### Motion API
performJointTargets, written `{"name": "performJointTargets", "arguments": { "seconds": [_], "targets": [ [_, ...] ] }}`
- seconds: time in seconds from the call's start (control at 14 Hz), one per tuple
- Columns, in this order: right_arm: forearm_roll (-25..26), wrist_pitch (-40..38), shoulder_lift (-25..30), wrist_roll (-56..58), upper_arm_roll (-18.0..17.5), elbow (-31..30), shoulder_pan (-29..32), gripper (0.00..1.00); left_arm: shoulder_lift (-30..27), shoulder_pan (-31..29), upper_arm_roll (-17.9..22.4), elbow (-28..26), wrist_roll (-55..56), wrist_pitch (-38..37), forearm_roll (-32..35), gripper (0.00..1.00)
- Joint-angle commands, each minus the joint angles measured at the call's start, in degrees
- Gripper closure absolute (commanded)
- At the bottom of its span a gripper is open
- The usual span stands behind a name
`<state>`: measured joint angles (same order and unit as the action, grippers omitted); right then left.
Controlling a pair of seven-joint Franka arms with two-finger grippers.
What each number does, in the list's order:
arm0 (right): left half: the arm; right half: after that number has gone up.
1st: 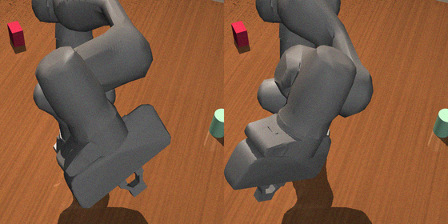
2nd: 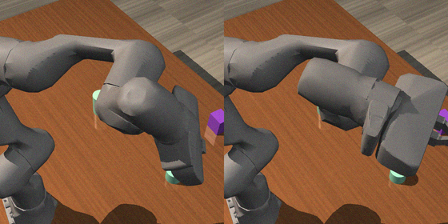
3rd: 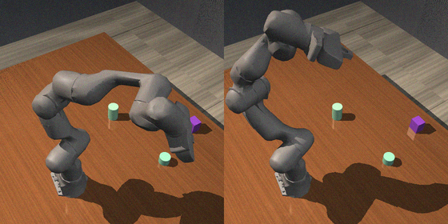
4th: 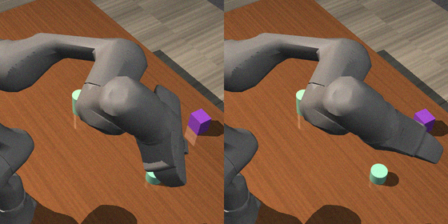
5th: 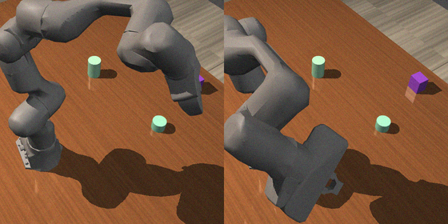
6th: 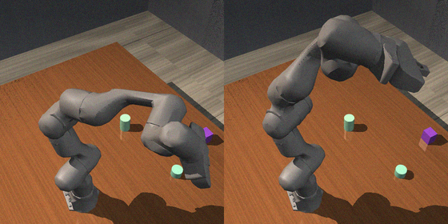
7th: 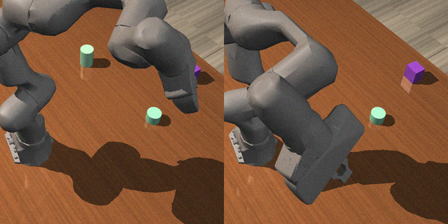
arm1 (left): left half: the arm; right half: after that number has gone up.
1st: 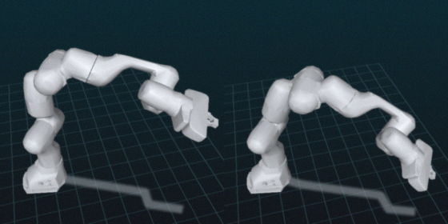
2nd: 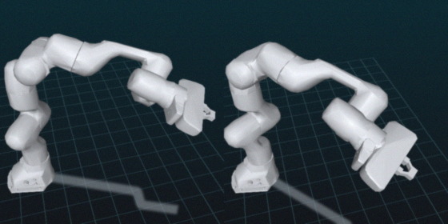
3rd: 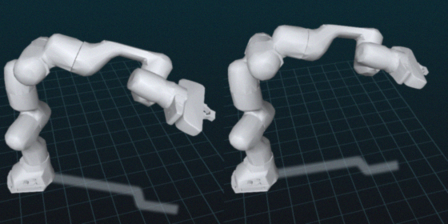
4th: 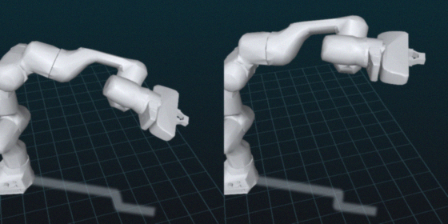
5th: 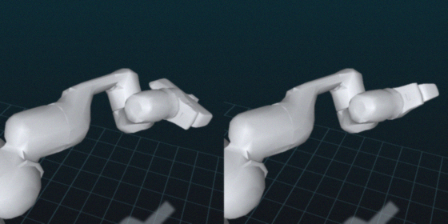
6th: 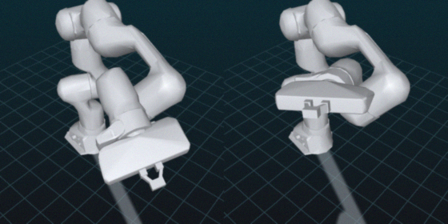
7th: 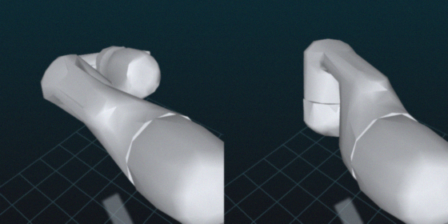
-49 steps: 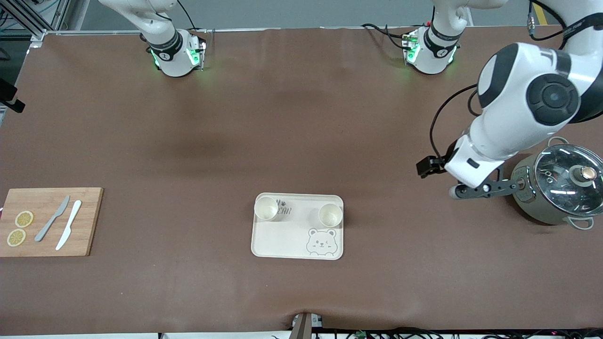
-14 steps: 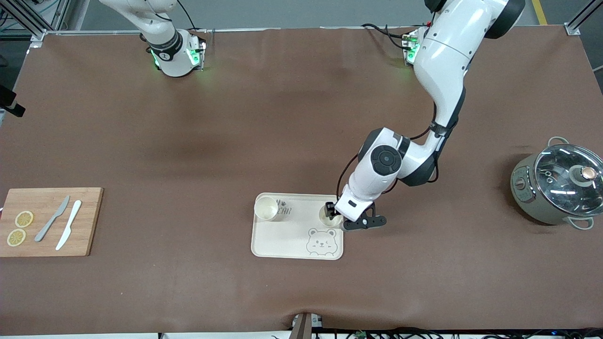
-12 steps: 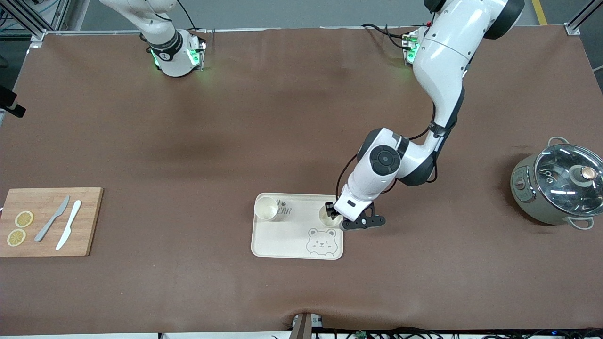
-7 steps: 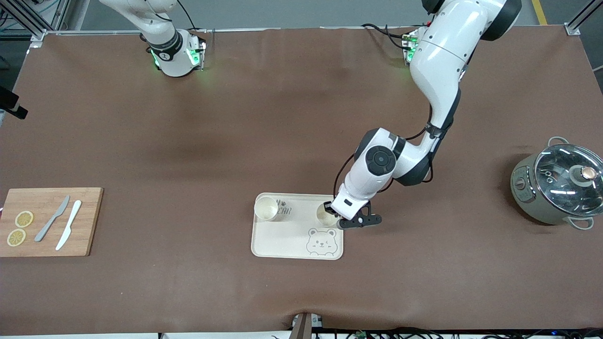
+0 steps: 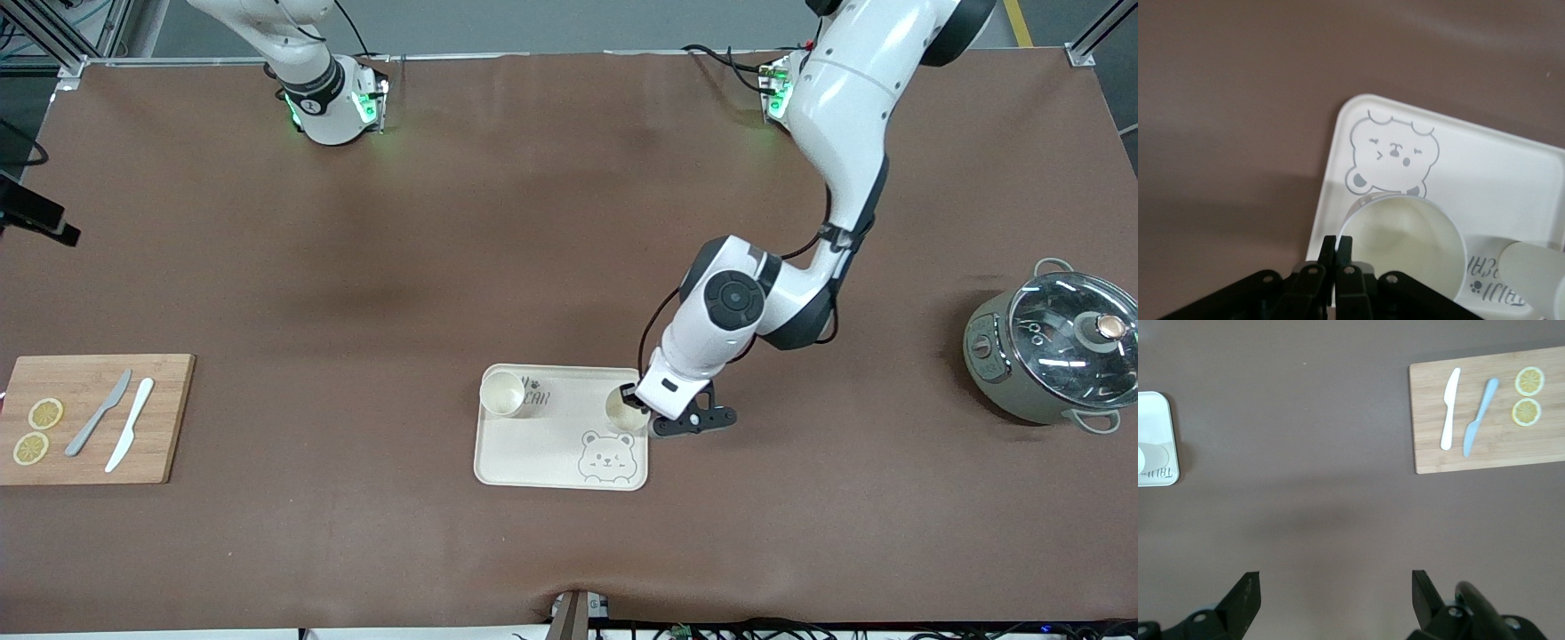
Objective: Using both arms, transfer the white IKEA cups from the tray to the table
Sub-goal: 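Carry the cup toward the pot while the right gripper reaches out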
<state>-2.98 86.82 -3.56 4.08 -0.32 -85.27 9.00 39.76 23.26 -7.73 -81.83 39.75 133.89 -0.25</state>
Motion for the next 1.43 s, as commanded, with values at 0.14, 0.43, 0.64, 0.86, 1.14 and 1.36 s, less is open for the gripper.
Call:
{"name": "performJointTargets", "arguments": {
  "seconds": [0.14, 0.43, 0.64, 0.86, 1.14, 1.36],
  "targets": [
    [-3.08, 3.35, -5.04, 0.31, -0.29, 0.99, -1.17, 0.00, -10.66, -5.32, 0.26, -3.15, -2.55, -14.16, 0.25, 1.00],
    [-3.70, 6.25, -8.29, -0.04, -0.29, 0.90, -3.72, 0.00, -16.64, -14.53, 0.26, -13.68, -16.33, -14.45, 0.60, 1.00],
    [-4.93, 8.61, -11.36, 0.14, -0.20, 0.90, -6.27, 0.00, -17.97, -21.74, 0.00, -21.15, -24.08, -8.76, 4.98, 1.00],
    [-7.73, 13.19, -13.13, -0.04, -0.20, 0.90, -8.64, 0.00, -17.97, -24.92, -0.18, -26.96, -27.43, -0.32, 5.43, 1.00],
    [-9.24, 13.29, -15.94, -0.04, -0.29, 0.81, -11.36, 0.00, -17.09, -26.25, -0.18, -31.37, -27.79, 8.67, 5.52, 1.00],
    [-9.24, 12.94, -17.61, -2.65, -0.20, 0.72, -13.74, 0.00, -17.00, -25.99, -0.36, -31.11, -27.79, 8.76, 5.52, 1.00]
  ]
}}
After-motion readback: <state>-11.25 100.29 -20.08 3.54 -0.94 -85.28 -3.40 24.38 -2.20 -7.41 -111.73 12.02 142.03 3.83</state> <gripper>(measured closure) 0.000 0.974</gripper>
